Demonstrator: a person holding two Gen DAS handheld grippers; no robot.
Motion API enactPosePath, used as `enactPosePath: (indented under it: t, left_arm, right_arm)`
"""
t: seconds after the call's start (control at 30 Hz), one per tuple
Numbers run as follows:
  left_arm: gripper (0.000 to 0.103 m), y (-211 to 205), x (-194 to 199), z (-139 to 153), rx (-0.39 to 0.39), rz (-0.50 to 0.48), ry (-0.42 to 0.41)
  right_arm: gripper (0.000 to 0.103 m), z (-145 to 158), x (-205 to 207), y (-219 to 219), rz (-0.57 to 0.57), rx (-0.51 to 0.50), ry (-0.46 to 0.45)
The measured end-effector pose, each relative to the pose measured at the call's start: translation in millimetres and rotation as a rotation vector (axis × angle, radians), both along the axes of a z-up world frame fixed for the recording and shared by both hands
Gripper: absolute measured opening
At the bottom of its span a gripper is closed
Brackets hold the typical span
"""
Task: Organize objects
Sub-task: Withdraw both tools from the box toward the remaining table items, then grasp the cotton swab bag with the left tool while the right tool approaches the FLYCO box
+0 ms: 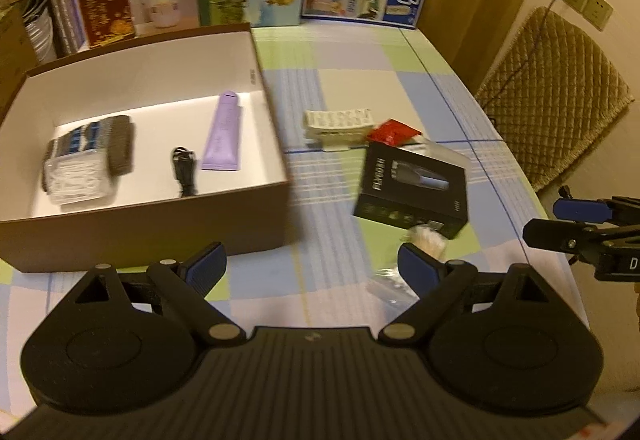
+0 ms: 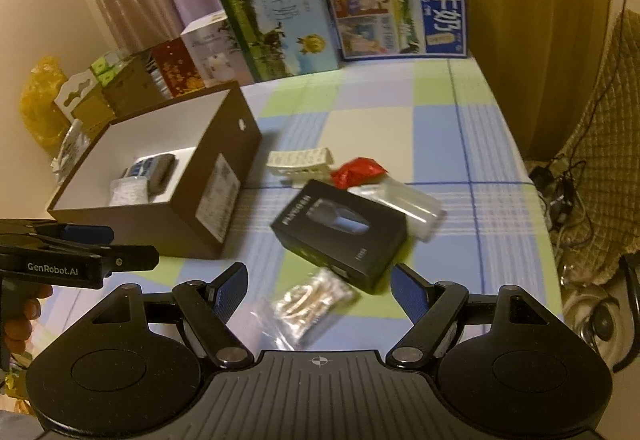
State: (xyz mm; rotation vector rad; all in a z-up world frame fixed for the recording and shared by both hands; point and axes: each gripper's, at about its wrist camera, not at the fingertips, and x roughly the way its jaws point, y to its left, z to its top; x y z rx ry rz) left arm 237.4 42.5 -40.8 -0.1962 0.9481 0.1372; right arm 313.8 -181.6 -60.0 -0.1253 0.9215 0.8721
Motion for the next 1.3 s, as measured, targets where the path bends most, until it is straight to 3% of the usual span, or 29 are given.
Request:
enactPosePath:
  t: [0.27, 0.77, 0.93, 1.3]
  left_arm:
    - [0.09, -35.3, 11.6, -19.1, -0.009, -0.058, 0.026]
    - [0.078, -73.2, 40.5, -62.7, -0.033, -0.183, 0.055]
    - [0.07, -83.2, 54.4, -79.8, -0.026, -0.222, 0.076]
    - [0.068, -100.0, 80.8, -103.9, 0.022, -0.28, 0.101]
  right_arm:
    - [0.076, -12.9, 13.5, -21.2, -0.033, -0.014, 0.028]
    - [0.076, -43.0, 37.1, -49.2, -0.092, -0.056, 0.069]
    - [0.076, -47.2, 44.0, -57.7, -0.113, -0.064, 0.078]
    - [0.076, -52.9, 57.7, -68.3, -0.145, -0.076, 0.089]
